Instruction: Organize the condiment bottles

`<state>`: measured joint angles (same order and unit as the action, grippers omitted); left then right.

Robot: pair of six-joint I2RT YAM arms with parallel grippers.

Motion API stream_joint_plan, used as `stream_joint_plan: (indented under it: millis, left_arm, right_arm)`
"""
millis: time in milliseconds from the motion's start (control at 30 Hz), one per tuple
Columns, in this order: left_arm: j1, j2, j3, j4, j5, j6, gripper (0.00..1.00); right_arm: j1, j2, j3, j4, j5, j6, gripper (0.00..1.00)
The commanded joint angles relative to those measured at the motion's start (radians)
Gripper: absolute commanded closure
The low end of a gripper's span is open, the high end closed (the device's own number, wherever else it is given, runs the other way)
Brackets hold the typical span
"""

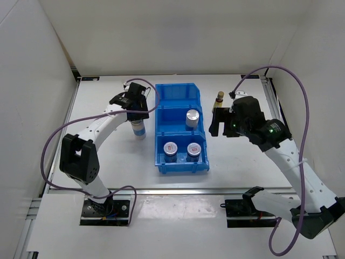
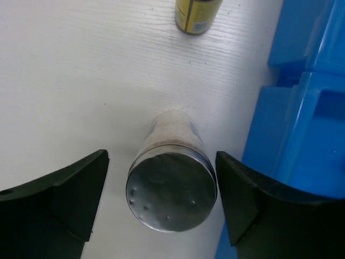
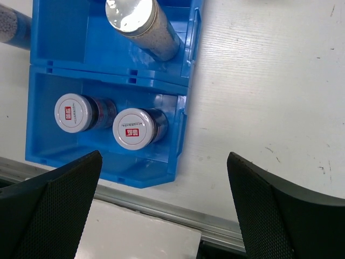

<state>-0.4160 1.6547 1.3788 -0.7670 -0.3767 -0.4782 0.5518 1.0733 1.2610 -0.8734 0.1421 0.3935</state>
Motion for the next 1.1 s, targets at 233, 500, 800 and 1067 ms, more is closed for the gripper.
stream_joint_plan:
  millis: [233,500,800,1067]
  left_arm:
    - [0.009,-0.104,0.078,0.015,0.070,0.050,0.64]
    - [-0.062,-0.113,0.380,-0.143,0.024,0.081,0.83]
    - [-0.188,0.006,0.506,-0.155,0.022,0.069,0.88]
    - [-0.253,0.169,0.511,-0.133,0.033,0.050,0.83]
  right_arm:
    - [0.002,-0.062,-0.040,-0.018,0.011,0.010,0.00]
    - [0.002,-0.072,-0.058,-0.027,0.011,0.019,0.00]
    - [0.002,-0.081,-0.077,-0.047,0.022,0.028,0.00]
    - [0.002,-0.108,-0.049,-0.098,0.067,0.028,0.00]
